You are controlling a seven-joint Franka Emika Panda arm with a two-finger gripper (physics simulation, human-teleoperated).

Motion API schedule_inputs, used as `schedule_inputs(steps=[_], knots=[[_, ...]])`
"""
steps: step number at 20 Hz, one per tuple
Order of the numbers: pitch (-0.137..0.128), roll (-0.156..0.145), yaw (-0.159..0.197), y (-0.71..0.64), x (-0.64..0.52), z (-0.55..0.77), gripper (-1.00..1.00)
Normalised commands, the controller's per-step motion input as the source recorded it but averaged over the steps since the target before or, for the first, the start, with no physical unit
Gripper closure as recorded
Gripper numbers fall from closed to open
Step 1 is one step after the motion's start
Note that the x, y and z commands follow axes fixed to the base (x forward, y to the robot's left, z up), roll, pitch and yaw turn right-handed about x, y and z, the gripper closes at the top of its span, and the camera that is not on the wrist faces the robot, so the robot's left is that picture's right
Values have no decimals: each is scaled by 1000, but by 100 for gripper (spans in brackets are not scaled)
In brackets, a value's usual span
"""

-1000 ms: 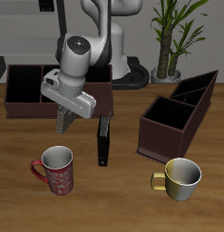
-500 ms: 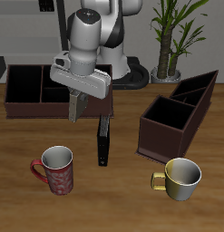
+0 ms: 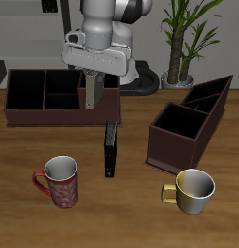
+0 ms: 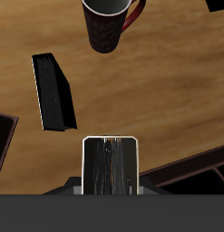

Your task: Place the yellow book into the back desk caddy's right compartment

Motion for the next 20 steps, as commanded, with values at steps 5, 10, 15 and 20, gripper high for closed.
schedule_inputs(steps=[5,10,15,20], knots=[[-50,12,65,123,-233,400,100],[-32,-4,68,265,-325,363,100],[-40,8,74,214,-392,264,100],[-20,6,82,210,-307,198,100]])
